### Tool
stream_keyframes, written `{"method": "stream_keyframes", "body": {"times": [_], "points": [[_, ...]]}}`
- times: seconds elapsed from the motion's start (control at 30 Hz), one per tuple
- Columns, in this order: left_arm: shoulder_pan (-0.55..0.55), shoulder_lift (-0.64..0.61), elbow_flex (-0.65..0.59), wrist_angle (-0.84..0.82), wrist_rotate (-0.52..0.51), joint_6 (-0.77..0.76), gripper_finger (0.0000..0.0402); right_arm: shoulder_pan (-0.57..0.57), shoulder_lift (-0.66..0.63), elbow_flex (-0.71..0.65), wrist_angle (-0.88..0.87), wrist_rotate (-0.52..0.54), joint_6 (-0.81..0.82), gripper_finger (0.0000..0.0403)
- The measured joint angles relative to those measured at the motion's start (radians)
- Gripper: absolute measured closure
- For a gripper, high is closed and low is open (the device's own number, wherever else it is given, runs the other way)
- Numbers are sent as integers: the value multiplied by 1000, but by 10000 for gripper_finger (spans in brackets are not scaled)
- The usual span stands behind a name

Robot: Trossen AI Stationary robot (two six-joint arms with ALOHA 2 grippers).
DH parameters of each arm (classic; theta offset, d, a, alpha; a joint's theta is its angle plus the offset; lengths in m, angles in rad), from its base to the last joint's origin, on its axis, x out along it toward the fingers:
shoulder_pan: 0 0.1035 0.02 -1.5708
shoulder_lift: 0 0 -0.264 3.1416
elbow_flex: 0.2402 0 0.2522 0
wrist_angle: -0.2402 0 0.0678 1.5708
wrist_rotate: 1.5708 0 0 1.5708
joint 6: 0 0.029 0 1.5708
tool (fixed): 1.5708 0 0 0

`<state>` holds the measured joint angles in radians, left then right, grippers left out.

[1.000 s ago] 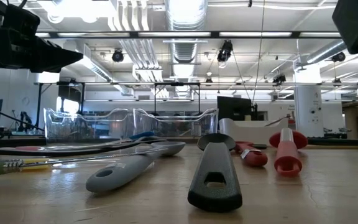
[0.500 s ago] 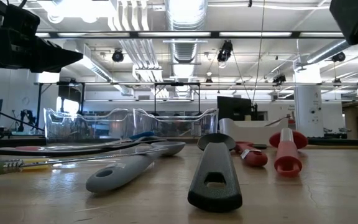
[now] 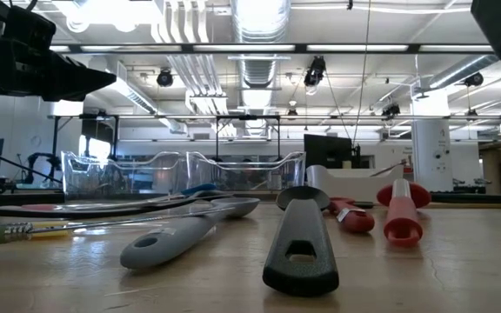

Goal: Pick & Place Kitchen Items
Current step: Put the orange spatula into the right transparent bin

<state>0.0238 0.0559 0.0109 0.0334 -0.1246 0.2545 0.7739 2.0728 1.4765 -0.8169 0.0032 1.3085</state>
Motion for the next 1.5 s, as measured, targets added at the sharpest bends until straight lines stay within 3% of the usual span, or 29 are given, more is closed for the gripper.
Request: {"method": "stream_keyframes", "body": {"times": [0.23, 0.43, 0.67, 0.83, 1.0, 1.5], "points": [[0, 0, 0, 0, 0, 0, 376, -2, -33, -1, -17, 25, 115, 364], [0, 0, 0, 0, 0, 0, 376, -2, -34, -2, -11, 18, 258, 290], [0, 0, 0, 0, 0, 0, 376, -2, -34, -20, -12, 17, 271, 203], [0, 0, 0, 0, 0, 0, 376, -2, -34, -40, -13, 14, 286, 167], [0, 0, 0, 0, 0, 0, 376, -2, -35, -56, 12, 11, 292, 165], [0, 0, 0, 0, 0, 0, 376, 2, -11, -97, 45, -4, 277, 243]]}}
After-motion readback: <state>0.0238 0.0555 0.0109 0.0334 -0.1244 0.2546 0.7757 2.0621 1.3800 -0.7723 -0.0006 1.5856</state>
